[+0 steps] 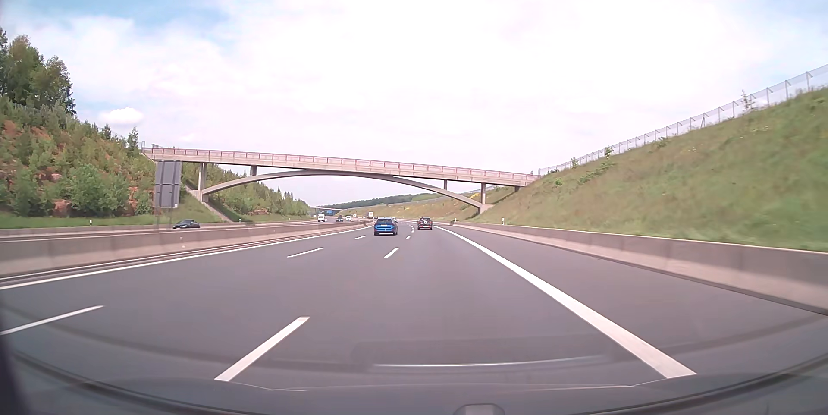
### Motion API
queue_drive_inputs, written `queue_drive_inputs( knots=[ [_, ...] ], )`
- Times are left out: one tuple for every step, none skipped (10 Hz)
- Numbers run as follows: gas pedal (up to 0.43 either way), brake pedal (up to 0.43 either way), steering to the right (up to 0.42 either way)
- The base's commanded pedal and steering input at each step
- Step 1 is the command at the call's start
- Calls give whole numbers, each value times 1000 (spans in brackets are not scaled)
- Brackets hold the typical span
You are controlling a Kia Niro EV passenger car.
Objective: Follow the waypoints while adhering to traffic rules and regulations
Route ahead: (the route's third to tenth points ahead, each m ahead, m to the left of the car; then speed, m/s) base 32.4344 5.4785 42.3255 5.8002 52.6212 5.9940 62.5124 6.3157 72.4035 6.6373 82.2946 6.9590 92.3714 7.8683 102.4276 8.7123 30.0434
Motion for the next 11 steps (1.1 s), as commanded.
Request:
queue_drive_inputs(
  knots=[
    [197,0,-5],
    [197,0,-5],
    [197,0,-5],
    [197,0,-5],
    [197,0,-5],
    [197,0,-5],
    [197,0,-5],
    [197,0,-5],
    [197,0,-5],
    [197,0,-5],
    [197,0,-5]
  ],
)
